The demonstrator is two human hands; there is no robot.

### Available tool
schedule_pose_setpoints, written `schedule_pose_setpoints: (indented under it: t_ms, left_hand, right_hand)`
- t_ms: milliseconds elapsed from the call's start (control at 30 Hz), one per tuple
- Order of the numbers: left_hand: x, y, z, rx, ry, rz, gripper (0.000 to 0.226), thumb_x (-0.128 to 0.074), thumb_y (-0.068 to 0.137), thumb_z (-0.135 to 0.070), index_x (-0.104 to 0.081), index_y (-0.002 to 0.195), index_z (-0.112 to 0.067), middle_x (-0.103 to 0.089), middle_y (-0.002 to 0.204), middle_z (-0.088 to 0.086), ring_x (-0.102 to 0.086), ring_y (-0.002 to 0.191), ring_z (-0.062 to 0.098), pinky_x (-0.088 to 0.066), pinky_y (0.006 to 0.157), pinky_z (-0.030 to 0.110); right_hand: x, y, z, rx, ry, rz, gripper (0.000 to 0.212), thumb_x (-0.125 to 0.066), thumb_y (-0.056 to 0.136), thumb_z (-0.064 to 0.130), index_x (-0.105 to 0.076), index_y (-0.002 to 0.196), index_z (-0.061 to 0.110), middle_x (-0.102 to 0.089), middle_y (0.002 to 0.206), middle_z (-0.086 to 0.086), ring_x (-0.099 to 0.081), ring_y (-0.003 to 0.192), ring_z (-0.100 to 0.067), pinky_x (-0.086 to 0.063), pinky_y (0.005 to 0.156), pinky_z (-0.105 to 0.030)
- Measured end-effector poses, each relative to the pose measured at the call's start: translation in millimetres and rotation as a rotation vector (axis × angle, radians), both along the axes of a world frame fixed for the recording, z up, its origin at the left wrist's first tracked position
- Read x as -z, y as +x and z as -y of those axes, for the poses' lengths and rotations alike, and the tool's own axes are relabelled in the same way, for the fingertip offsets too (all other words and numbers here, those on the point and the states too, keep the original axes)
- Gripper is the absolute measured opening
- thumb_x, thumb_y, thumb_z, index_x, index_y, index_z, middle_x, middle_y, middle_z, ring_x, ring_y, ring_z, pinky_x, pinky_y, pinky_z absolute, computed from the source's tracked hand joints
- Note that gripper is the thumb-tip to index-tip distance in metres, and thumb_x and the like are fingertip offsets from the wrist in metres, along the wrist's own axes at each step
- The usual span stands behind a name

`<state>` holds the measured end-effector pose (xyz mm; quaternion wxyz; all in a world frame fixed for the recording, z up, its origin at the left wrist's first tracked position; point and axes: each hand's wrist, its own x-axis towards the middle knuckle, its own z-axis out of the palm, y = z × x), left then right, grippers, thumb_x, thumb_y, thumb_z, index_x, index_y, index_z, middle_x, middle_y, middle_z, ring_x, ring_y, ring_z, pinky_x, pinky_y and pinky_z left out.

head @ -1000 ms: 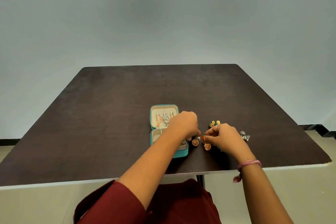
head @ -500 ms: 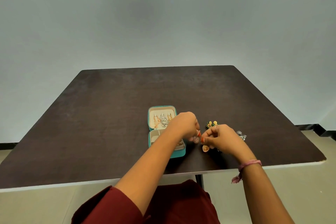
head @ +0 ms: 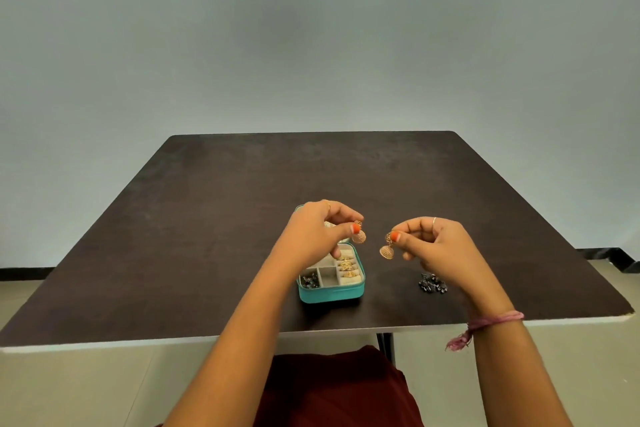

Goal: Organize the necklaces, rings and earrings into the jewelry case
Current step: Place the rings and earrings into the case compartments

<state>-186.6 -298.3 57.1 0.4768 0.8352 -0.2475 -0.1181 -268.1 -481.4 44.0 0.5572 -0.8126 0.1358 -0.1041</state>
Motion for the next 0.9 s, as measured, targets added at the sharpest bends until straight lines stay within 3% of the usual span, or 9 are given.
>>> schedule_pose_setpoints:
  t_ms: [133,333,500,667,900]
  left_hand:
    - [2.2,-2.7,-21.1,-0.064,-0.113,-0.052,0.013,-0.067,0.088,-0.018,-0.071,0.098,-0.025,-0.071,0.091,-0.009,-0.051,0.043,0.003,-0.048,0.057,0.012]
    - [7.9,-6.3,-45.4,-0.120,-0.231,-0.081,0.016,-0.066,0.088,-0.018,-0.072,0.096,-0.031,-0.073,0.093,-0.004,-0.058,0.065,0.007,-0.053,0.067,0.020]
    - [14.8,-11.0,-56.8,-0.176,-0.299,-0.108,0.018,-0.065,0.088,-0.014,-0.072,0.099,-0.027,-0.074,0.091,-0.006,-0.060,0.068,0.002,-0.051,0.065,0.014]
    - [20.6,-12.1,-59.9,-0.209,-0.322,-0.091,0.016,-0.065,0.089,-0.014,-0.071,0.102,-0.020,-0.073,0.092,-0.004,-0.062,0.070,-0.007,-0.048,0.062,0.010]
    - [37.1,-6.7,-56.9,-0.234,-0.235,-0.063,0.017,-0.067,0.087,-0.021,-0.072,0.096,-0.034,-0.071,0.097,-0.011,-0.065,0.090,0.004,-0.053,0.075,0.017]
  right_hand:
    - [-2.0,-3.2,-10.4,0.005,0.115,0.044,0.008,-0.068,0.085,0.015,-0.072,0.091,0.010,-0.073,0.075,-0.003,-0.060,0.059,-0.001,-0.040,0.048,-0.014]
    - [1.3,0.8,-36.5,0.041,0.416,0.197,0.006,-0.067,0.084,0.012,-0.072,0.088,0.013,-0.073,0.082,-0.004,-0.060,0.069,-0.007,-0.044,0.065,-0.025]
    - [2.5,9.6,-62.0,0.065,0.601,0.259,0.010,-0.062,0.087,0.007,-0.070,0.085,0.013,-0.071,0.077,0.001,-0.058,0.068,-0.006,-0.045,0.062,-0.022]
    - [6.9,20.7,-82.7,0.118,0.734,0.251,0.006,-0.063,0.087,0.006,-0.068,0.090,0.004,-0.068,0.069,0.000,-0.061,0.055,-0.003,-0.046,0.047,-0.016]
    - [31.2,25.8,-95.8,0.189,0.708,0.205,0.014,-0.068,0.084,0.010,-0.070,0.095,0.002,-0.071,0.078,-0.008,-0.062,0.062,-0.009,-0.049,0.051,-0.018]
